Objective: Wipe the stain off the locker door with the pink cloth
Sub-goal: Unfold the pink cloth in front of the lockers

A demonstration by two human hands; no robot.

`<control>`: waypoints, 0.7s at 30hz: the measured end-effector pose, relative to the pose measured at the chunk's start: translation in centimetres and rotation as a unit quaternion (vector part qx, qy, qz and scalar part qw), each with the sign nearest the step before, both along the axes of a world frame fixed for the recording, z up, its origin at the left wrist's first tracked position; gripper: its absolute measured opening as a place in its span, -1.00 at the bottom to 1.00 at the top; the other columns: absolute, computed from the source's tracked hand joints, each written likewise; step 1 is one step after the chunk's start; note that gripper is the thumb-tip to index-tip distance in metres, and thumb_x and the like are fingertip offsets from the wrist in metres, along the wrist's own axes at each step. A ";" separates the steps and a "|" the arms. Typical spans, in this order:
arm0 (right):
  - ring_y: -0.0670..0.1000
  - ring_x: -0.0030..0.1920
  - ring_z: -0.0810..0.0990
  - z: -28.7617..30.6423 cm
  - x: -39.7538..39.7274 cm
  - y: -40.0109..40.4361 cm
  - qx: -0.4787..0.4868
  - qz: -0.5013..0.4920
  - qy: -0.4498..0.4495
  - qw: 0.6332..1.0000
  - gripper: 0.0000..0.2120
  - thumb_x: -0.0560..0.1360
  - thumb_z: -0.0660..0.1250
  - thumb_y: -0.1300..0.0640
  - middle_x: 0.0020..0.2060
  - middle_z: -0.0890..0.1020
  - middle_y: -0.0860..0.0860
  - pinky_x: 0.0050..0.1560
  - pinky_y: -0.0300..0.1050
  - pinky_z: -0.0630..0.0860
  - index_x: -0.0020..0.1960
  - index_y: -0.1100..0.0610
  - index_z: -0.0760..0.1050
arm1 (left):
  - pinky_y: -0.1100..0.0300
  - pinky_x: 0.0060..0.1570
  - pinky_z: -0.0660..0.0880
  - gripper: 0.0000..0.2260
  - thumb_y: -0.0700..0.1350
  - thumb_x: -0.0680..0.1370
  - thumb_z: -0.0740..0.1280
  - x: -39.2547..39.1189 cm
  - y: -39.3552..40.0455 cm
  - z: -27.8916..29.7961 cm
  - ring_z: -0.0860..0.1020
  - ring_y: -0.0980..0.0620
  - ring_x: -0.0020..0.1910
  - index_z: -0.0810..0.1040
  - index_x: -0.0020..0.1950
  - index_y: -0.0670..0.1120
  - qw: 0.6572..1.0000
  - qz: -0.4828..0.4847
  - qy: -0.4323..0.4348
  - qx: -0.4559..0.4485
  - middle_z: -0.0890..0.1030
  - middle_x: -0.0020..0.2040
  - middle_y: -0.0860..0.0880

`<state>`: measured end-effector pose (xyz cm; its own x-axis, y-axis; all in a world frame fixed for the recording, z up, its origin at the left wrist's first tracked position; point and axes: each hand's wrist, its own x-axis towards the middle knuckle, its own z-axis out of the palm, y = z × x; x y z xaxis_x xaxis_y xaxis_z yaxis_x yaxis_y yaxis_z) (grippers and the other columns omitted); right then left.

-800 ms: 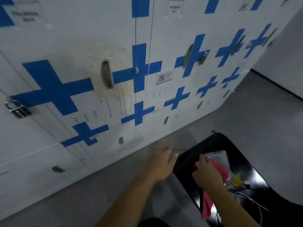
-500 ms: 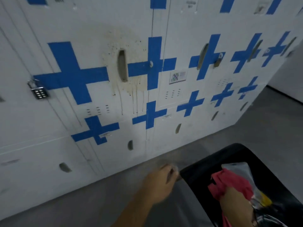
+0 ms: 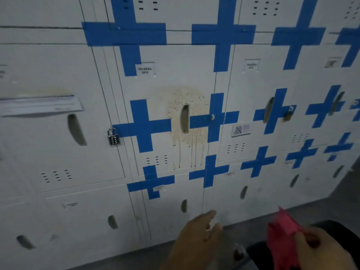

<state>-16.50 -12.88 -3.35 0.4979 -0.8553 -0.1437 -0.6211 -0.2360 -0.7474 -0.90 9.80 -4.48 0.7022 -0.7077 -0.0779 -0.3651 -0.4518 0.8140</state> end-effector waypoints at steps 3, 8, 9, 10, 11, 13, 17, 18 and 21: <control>0.23 -0.08 0.54 4.2 2.8 2.3 -0.006 -0.041 -0.044 0.998 -0.28 0.42 0.31 -0.41 -0.19 0.57 0.24 0.04 0.00 0.40 -0.05 0.30 0.60 | 0.30 0.29 0.41 -0.56 0.25 0.63 0.16 1.9 0.6 0.9 0.45 0.33 0.23 0.30 0.51 0.24 0.999 0.013 -0.025 -0.019 0.41 0.39 0.31; 0.09 -0.03 0.53 7.2 7.6 6.8 -0.088 -0.061 -0.172 0.979 -0.60 0.36 0.38 -0.35 -0.04 0.60 0.01 0.06 0.01 0.37 -0.11 -0.03 0.53 | 0.20 0.37 0.41 -0.65 0.27 0.61 0.19 5.6 0.0 1.6 0.45 0.41 0.14 0.25 0.39 0.41 0.999 0.012 -0.022 -0.037 0.33 0.12 0.56; 0.07 0.01 0.55 7.3 8.8 6.9 -0.070 -0.035 -0.203 0.976 -0.64 0.36 0.41 -0.31 0.02 0.60 0.00 0.06 0.00 0.37 -0.09 -0.03 0.54 | 0.20 0.35 0.43 -0.67 0.28 0.60 0.18 6.3 -0.5 1.5 0.45 0.40 0.15 0.22 0.35 0.46 0.999 0.017 -0.016 -0.044 0.32 0.12 0.57; 0.05 0.03 0.56 7.3 10.0 6.9 -0.046 -0.023 -0.221 0.974 -0.65 0.36 0.43 -0.28 0.03 0.60 -0.04 0.08 0.00 0.39 -0.06 -0.03 0.54 | 0.20 0.34 0.43 -0.65 0.30 0.59 0.18 7.0 -1.1 1.4 0.44 0.38 0.18 0.19 0.35 0.48 0.998 0.021 -0.012 -0.050 0.32 0.15 0.55; 0.02 0.01 0.58 7.2 11.3 6.7 -0.024 -0.008 -0.247 0.969 -0.65 0.36 0.45 -0.26 0.00 0.62 -0.07 0.07 0.01 0.42 -0.05 -0.02 0.55 | 0.19 0.33 0.44 -0.61 0.32 0.58 0.18 7.7 -1.7 1.5 0.43 0.36 0.20 0.17 0.38 0.48 0.998 0.026 -0.013 -0.055 0.32 0.19 0.53; -0.02 -0.10 0.61 7.3 13.6 6.6 -0.012 0.027 -0.265 0.964 -0.69 0.40 0.45 -0.21 -0.12 0.67 -0.06 -0.06 -0.03 0.46 -0.07 0.01 0.55 | 0.17 0.35 0.43 -0.49 0.35 0.55 0.19 9.0 -2.8 1.9 0.41 0.34 0.24 0.15 0.48 0.41 0.997 0.040 -0.020 -0.065 0.31 0.27 0.46; -0.01 -0.18 0.63 9.2 17.5 6.0 -0.022 0.094 -0.275 0.957 -0.75 0.50 0.35 -0.14 -0.25 0.66 -0.02 -0.25 -0.18 0.40 -0.10 0.05 0.53 | 0.19 0.35 0.42 -0.33 0.43 0.47 0.18 11.3 -5.0 4.4 0.41 0.35 0.29 0.16 0.55 0.30 0.990 0.032 -0.015 -0.135 0.32 0.43 0.36; -0.02 -0.20 0.62 9.8 18.1 6.1 -0.027 0.111 -0.277 0.954 -0.78 0.53 0.33 -0.11 -0.26 0.65 -0.03 -0.27 -0.20 0.41 -0.10 0.05 0.53 | 0.18 0.34 0.44 -0.32 0.43 0.46 0.21 11.7 -5.4 5.3 0.45 0.31 0.29 0.19 0.55 0.27 0.987 0.023 0.007 -0.161 0.37 0.43 0.31; -0.02 -0.25 0.62 11.6 19.3 6.5 -0.014 0.153 -0.310 0.938 -0.82 0.52 0.30 -0.07 -0.29 0.64 -0.03 -0.29 -0.22 0.52 -0.10 0.03 0.54 | 0.06 0.20 0.59 -0.56 0.28 0.55 0.28 12.5 -5.9 7.7 0.59 0.17 0.14 0.47 0.38 0.15 0.976 0.025 -0.024 -0.215 0.60 0.19 0.17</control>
<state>2.76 -6.38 8.26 0.7010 -0.6583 0.2742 0.0306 -0.3564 -0.9338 11.60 3.90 3.25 0.7317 -0.6330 0.2529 -0.3940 -0.0900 0.9147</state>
